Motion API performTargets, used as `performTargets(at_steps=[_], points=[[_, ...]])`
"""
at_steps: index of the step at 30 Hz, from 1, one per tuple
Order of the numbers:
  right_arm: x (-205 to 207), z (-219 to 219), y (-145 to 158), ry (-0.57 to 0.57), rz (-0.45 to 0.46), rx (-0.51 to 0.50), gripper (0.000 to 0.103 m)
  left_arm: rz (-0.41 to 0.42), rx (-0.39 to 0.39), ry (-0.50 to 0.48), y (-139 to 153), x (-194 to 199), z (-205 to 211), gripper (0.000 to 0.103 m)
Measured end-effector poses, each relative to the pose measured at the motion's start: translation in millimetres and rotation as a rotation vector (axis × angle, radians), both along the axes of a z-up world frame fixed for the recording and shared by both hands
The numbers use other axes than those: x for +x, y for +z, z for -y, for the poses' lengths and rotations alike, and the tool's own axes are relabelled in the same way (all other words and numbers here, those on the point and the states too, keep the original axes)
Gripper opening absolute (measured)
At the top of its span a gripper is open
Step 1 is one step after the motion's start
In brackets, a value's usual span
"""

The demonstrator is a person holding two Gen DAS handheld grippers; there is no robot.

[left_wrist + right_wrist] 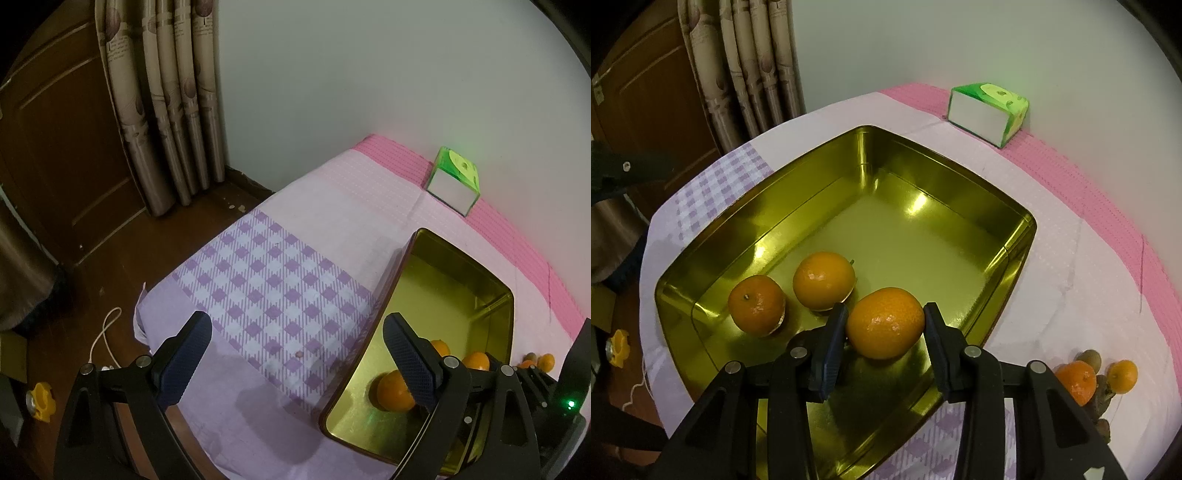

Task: Organize fruits
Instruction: 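Carry the orange into the tin and open the right gripper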

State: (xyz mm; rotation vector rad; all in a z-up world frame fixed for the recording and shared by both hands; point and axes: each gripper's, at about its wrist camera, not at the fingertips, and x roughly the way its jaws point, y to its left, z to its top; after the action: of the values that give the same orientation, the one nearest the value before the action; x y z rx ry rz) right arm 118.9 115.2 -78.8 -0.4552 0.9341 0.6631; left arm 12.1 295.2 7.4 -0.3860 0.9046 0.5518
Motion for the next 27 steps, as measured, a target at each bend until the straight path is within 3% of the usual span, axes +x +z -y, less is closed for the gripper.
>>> performTargets(at_steps=[17, 27], points=[[-2.8, -5.1, -2.3, 0.013, -0.008, 0.002, 0.036, -0.004, 0.011, -0.006, -1.3, 0.8, -0.1, 0.094], [-12.4, 39.1, 36.0, -0.054, 0.027, 0.118, 0.038, -0.007, 0.034, -0.034, -0.4, 1.9, 6.8, 0.094]])
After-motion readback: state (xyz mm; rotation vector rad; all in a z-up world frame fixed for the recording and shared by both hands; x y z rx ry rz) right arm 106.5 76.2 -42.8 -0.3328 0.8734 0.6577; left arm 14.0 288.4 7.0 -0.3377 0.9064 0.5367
